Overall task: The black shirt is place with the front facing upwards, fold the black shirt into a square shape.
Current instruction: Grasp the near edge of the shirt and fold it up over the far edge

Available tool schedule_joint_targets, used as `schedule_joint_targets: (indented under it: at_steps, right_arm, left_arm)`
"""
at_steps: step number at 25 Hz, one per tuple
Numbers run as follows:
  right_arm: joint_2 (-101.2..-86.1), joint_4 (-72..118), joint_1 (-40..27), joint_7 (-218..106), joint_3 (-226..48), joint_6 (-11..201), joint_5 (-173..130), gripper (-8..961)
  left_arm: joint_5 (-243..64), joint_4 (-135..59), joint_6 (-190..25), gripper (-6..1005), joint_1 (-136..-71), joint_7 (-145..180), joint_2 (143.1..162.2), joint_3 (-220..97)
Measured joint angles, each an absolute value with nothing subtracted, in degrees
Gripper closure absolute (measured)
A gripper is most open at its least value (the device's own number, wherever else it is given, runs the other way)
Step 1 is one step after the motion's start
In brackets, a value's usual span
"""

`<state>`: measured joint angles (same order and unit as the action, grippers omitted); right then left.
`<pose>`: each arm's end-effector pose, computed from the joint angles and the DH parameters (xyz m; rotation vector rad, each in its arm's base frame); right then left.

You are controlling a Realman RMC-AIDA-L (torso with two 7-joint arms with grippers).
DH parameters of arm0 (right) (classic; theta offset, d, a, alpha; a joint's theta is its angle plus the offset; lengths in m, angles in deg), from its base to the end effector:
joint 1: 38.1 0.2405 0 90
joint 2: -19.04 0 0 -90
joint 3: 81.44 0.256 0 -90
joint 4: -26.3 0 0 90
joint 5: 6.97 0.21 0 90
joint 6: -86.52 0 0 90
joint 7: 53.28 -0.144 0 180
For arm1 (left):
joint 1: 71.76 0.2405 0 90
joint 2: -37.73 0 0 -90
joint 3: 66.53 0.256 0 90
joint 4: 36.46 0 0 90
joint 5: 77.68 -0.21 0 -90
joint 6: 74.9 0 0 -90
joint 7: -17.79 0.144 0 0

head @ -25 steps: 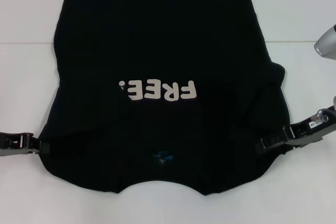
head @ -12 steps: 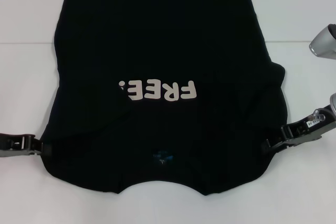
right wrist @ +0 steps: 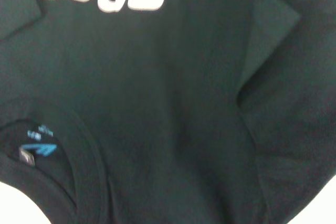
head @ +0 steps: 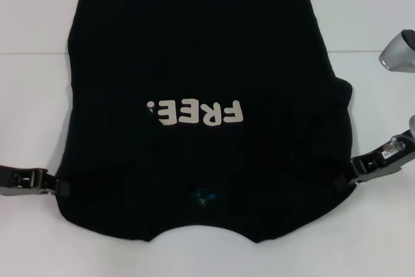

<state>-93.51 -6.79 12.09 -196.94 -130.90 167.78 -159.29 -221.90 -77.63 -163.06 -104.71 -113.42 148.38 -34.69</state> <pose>0.2527 0.3952 0.0076 -2.3897 1.6031 -0.3286 -0.3343 0.3355 0.0670 -2.2361 -1.7664 -0.1453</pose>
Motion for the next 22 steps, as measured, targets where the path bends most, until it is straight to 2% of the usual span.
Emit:
schedule_joint_targets:
  at_steps: [4, 8, 11, 18, 22]
  right_arm:
    - [-91.56, -7.1, 13.1, -194.4, -133.3, 172.8, -159.6, 874]
    - [-90.25, -8.0, 12.7, -189.9, -133.7, 182.5, -161.6, 892]
    - [-90.4, -8.9, 11.3, -185.8, -133.9, 190.7, -164.0, 892]
    - [-92.67, -9.4, 9.1, -181.0, -134.8, 197.1, -166.9, 892]
    - [-92.22, -9.4, 9.8, -181.5, -127.7, 194.5, -164.5, 893]
  left_arm:
    - [-222.2, -71.1, -169.0, 977, -107.1, -110.2, 144.89, -34.6]
    - [-224.1, -68.3, -176.9, 977, -107.9, -106.7, 143.01, -33.6]
    - [-227.2, -68.8, -186.1, 977, -108.0, -102.7, 142.9, -31.3]
    - [-229.8, -70.4, -191.0, 977, -109.3, -101.0, 143.55, -28.7]
    - [-228.3, -70.4, -189.6, 977, -111.3, -101.5, 143.39, -34.8]
